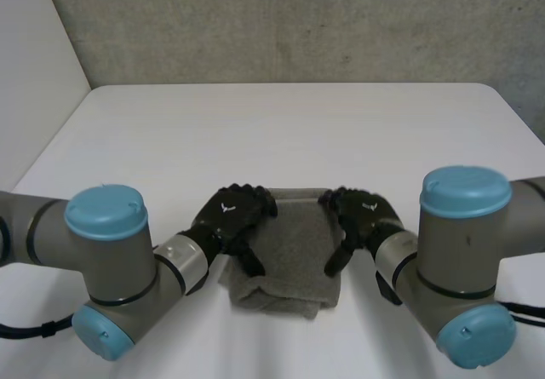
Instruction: Fold the towel.
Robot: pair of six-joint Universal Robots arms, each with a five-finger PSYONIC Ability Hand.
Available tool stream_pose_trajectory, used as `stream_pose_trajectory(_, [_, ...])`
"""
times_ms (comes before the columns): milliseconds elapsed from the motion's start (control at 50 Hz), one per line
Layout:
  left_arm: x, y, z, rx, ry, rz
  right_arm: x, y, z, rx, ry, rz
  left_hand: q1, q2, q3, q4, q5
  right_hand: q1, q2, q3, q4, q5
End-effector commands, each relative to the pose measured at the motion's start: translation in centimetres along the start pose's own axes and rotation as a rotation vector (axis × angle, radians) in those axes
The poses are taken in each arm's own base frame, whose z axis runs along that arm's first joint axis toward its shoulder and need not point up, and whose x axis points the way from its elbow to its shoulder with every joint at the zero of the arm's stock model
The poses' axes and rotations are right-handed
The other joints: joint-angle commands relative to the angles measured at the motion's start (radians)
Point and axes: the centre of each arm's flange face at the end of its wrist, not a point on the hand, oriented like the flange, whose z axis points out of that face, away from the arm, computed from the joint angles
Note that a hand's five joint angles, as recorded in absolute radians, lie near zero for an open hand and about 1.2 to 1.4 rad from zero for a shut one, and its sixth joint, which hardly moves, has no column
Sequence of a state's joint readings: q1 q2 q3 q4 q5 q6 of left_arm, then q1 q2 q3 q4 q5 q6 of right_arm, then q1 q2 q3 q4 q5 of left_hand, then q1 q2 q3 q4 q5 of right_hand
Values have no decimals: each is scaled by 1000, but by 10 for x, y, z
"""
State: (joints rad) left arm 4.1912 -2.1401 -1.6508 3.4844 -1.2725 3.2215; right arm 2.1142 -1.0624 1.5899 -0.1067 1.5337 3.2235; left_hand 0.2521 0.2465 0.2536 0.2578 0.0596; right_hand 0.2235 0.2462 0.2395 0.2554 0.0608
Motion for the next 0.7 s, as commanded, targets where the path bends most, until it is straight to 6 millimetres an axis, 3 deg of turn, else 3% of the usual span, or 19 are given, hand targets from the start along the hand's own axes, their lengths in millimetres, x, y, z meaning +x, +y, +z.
stream_pose_trajectory(20, [0,-48,-11,84,-6,-2,-4,-58,-21,153,-14,-5,-44,-39,-46,-50,-26,-49,-72,-65,-81,-61])
stream_pose_trajectory(40, [0,-62,-15,108,-6,-17,-4,-58,-21,153,-14,-5,-47,-42,-49,-53,-29,-49,-72,-65,-81,-61])
stream_pose_trajectory(60, [0,-62,-15,108,-6,-17,-5,-71,-27,179,-14,-11,-47,-42,-49,-53,-29,-49,-72,-65,-81,-61])
stream_pose_trajectory(80, [-1,-76,-19,131,-7,-38,-5,-85,-35,201,-13,-21,-53,-48,-55,-59,-35,-49,-72,-65,-81,-61])
stream_pose_trajectory(140, [-2,-103,-26,182,-9,-74,-6,-98,-43,218,-10,-33,-59,-53,-61,-65,-41,-49,-72,-65,-81,-61])
stream_pose_trajectory(160, [-2,-103,-26,182,-9,-74,-7,-112,-52,241,-7,-50,-59,-54,-61,-65,-41,-49,-72,-65,-81,-61])
stream_pose_trajectory(180, [-4,-117,-31,207,-13,-89,-8,-125,-61,264,-2,-69,-59,-54,-61,-65,-41,-49,-72,-65,-81,-61])
stream_pose_trajectory(200, [-8,-132,-39,239,-26,-103,-8,-126,-61,265,-2,-69,-59,-54,-61,-65,-41,-49,-72,-65,-81,-61])
stream_pose_trajectory(220, [-8,-132,-39,239,-26,-103,-9,-139,-71,295,2,-86,-59,-54,-61,-65,-41,-49,-72,-65,-81,-61])
stream_pose_trajectory(260, [-22,-159,-55,289,-89,-136,-8,-151,-79,320,11,-96,-56,-51,-58,-62,-38,-49,-72,-65,-81,-61])
stream_pose_trajectory(300, [-31,-168,-61,301,-135,-156,6,-166,-87,350,78,-92,-59,-53,-61,-65,-41,-49,-72,-65,-81,-61])
stream_pose_trajectory(440, [-54,-182,-73,282,-290,-207,20,-178,-101,389,161,-77,-62,-56,-64,-68,-44,-49,-72,-65,-81,-61])
stream_pose_trajectory(700, [-57,-176,-75,231,-325,-208,26,-175,-99,379,187,-92,-62,-56,-64,-68,-44,-49,-72,-65,-81,-61])
